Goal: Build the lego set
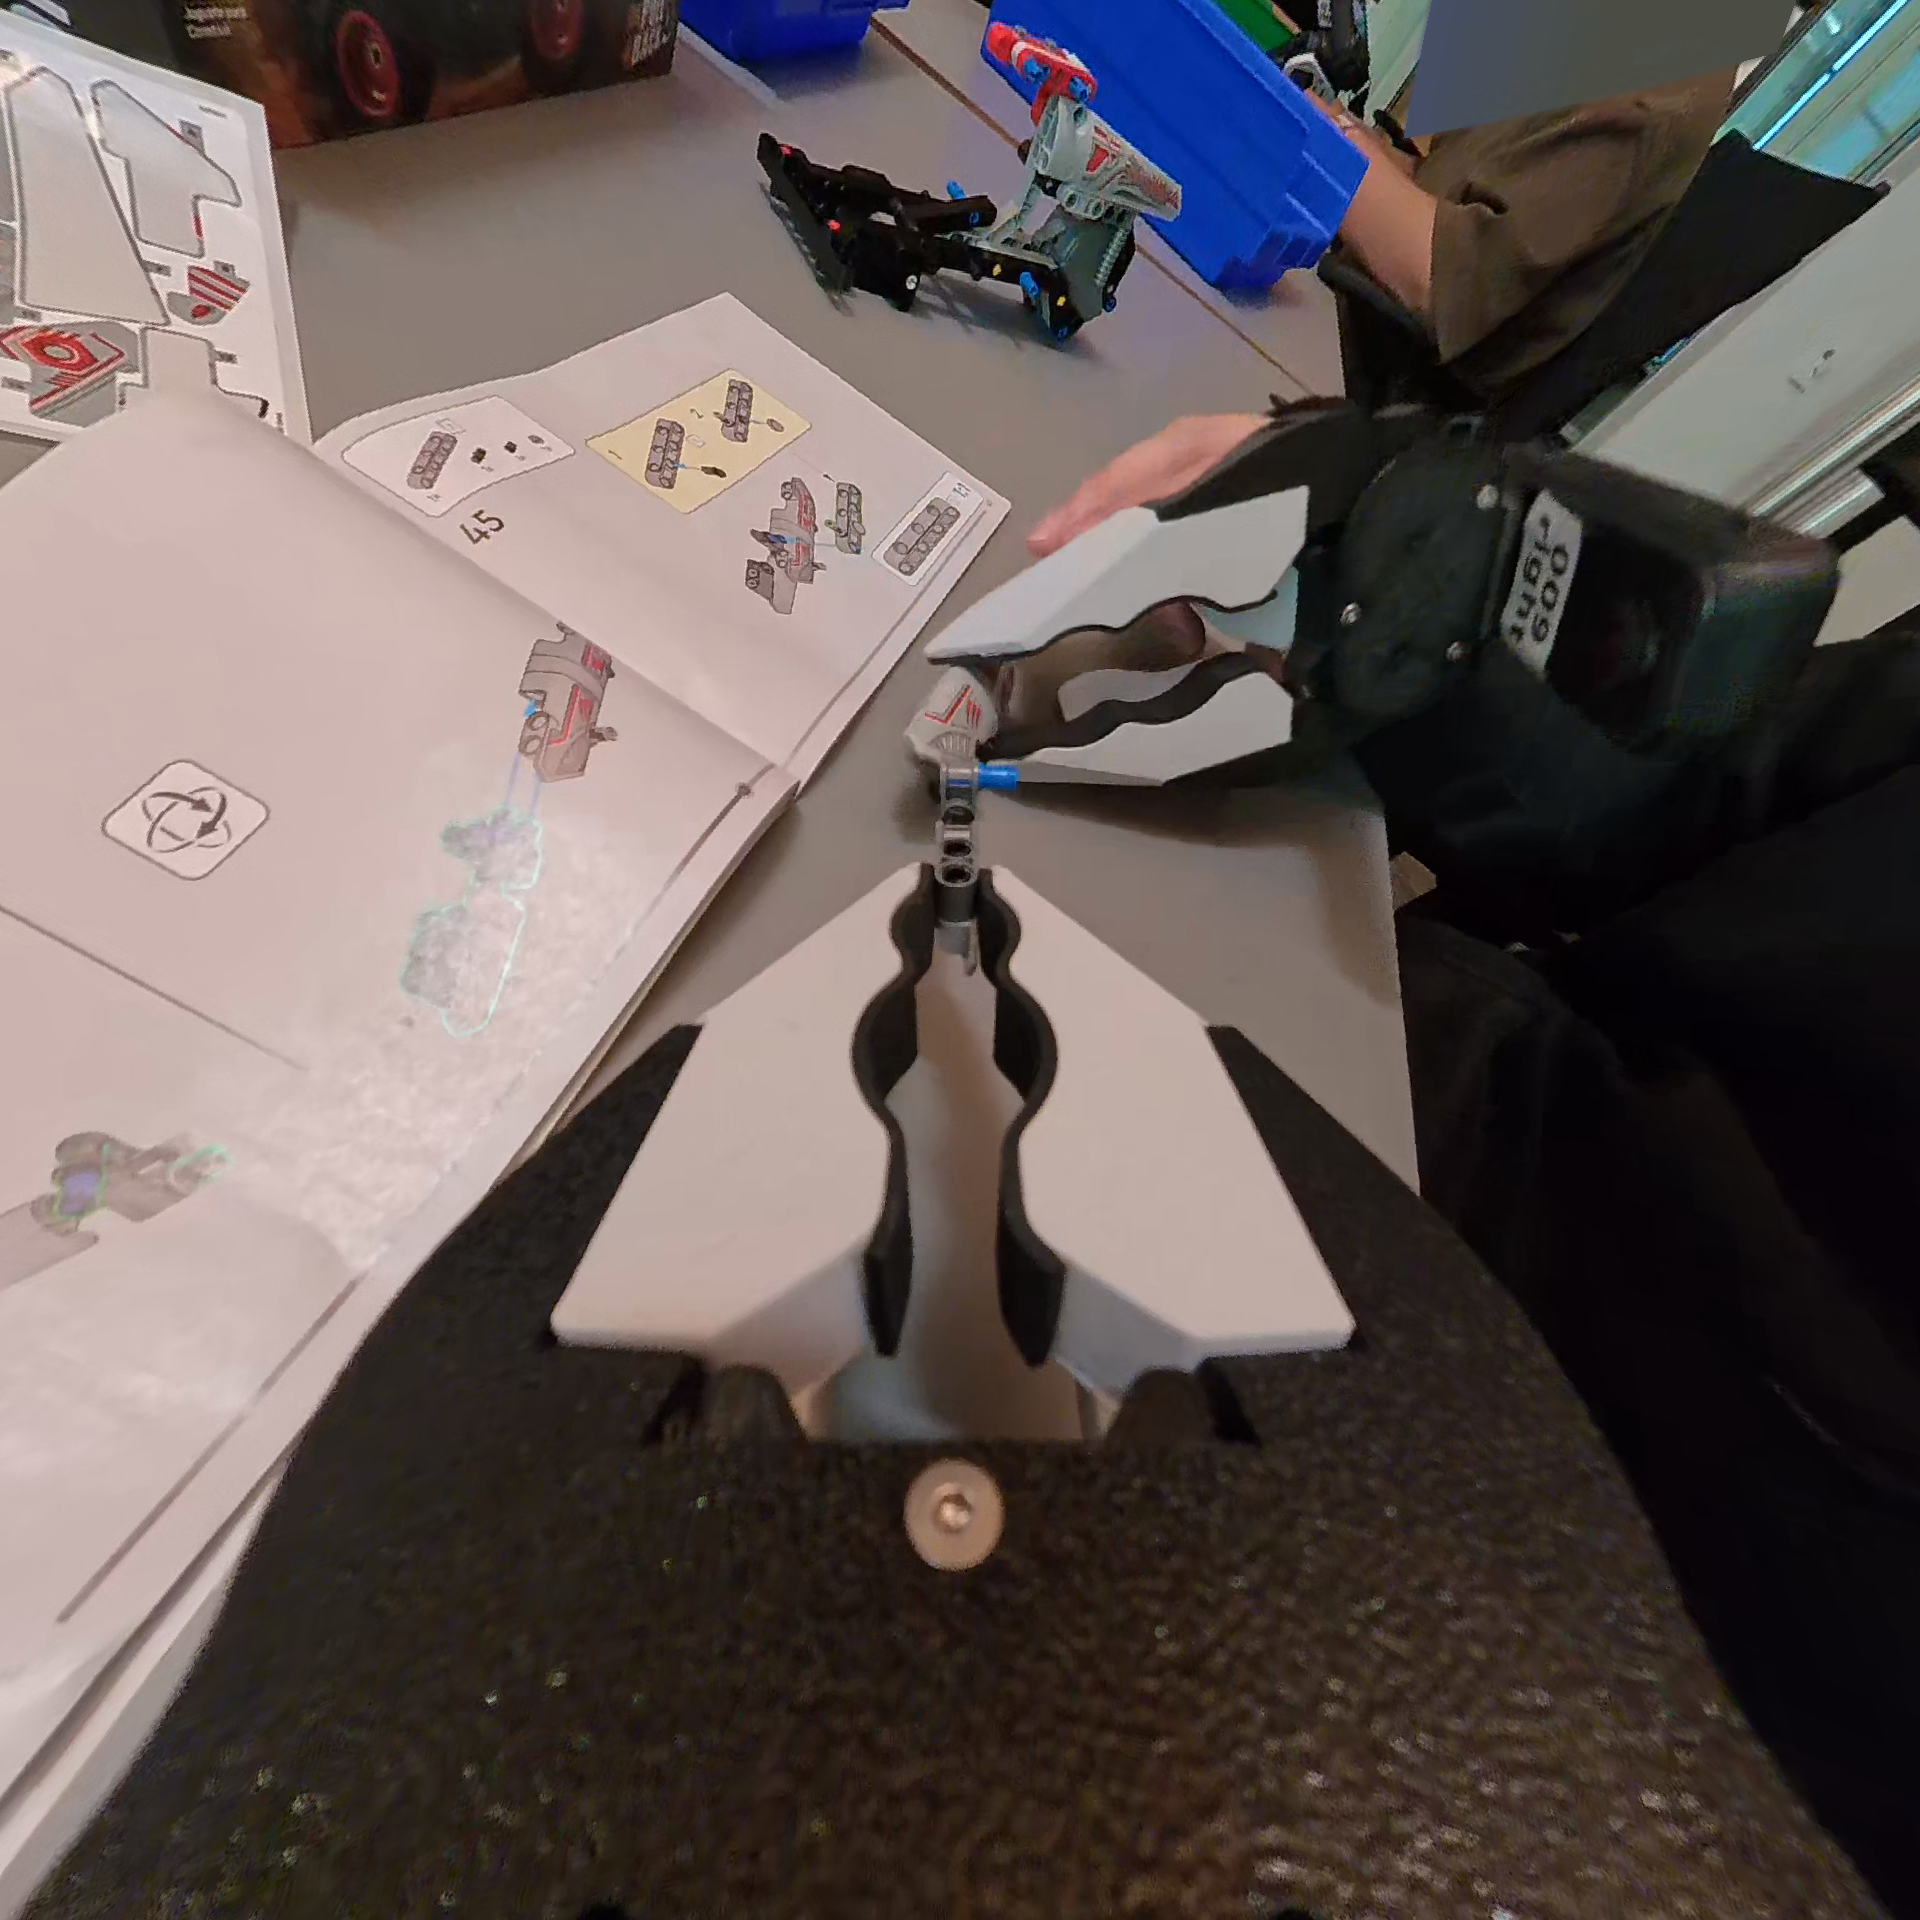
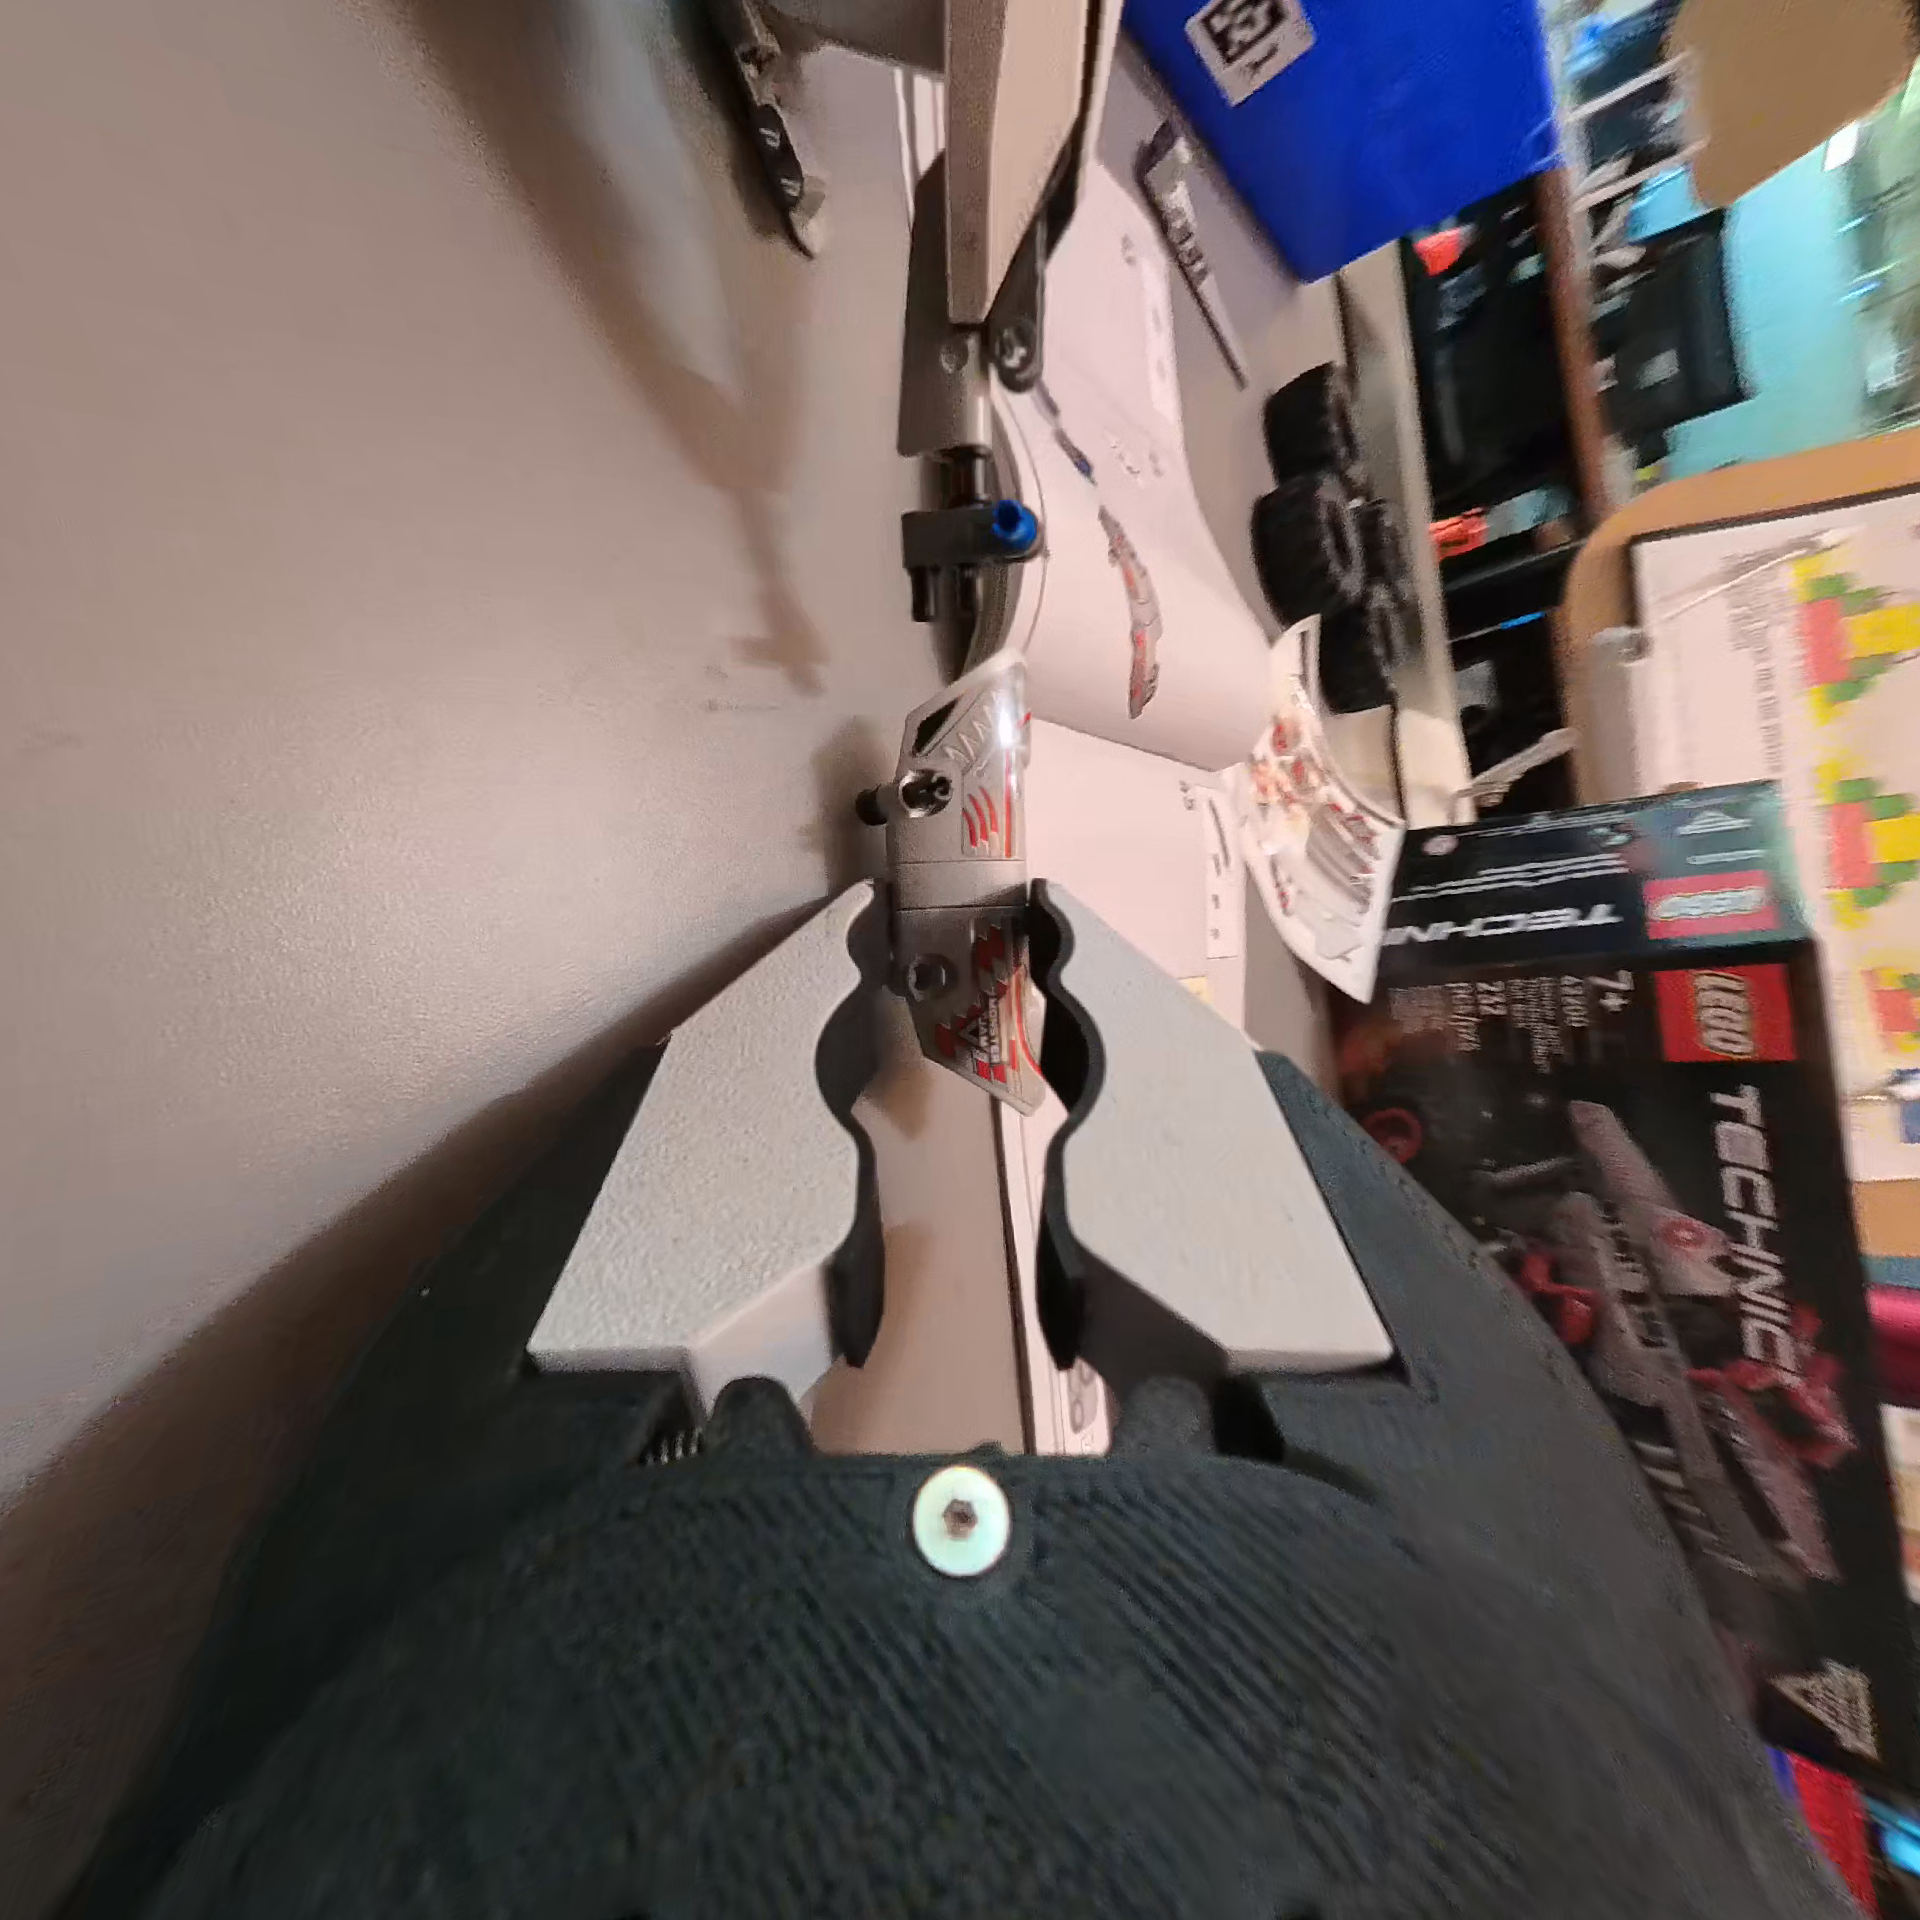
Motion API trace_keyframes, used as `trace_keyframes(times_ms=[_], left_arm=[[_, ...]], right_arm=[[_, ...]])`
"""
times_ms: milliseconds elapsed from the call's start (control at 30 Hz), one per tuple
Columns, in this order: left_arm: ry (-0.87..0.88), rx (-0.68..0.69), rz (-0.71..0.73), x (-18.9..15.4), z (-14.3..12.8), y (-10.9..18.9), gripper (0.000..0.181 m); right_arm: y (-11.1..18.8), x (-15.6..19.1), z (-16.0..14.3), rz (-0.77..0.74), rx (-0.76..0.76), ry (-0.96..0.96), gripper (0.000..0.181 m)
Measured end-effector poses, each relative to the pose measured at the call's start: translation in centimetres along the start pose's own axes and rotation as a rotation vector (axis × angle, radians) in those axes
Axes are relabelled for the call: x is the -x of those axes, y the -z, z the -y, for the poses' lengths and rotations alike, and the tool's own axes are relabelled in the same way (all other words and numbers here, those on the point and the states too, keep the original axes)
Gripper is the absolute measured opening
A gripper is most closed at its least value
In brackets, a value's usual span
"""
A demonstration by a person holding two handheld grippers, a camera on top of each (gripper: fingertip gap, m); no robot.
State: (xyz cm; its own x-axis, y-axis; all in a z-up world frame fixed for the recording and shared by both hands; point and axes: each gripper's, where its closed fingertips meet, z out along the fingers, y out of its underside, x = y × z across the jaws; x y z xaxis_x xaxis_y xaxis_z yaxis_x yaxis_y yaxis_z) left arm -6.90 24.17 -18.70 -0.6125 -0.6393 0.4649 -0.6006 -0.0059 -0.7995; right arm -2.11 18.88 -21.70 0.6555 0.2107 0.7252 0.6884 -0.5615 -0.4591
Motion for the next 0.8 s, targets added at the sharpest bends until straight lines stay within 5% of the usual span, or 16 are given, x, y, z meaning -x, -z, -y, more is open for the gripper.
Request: trace_keyframes(times_ms=[400, 800], left_arm=[[0.011, -0.023, 0.003, 0.1, 0.4, 0.2, 0.005], [-0.009, -0.018, 0.023, -0.1, 0.5, -0.5, 0.005]], right_arm=[[0.0, -0.6, -0.3, -0.107, -0.008, -0.020, 0.025], [1.7, -1.3, 0.6, -0.241, -0.063, 0.180, 0.025]])
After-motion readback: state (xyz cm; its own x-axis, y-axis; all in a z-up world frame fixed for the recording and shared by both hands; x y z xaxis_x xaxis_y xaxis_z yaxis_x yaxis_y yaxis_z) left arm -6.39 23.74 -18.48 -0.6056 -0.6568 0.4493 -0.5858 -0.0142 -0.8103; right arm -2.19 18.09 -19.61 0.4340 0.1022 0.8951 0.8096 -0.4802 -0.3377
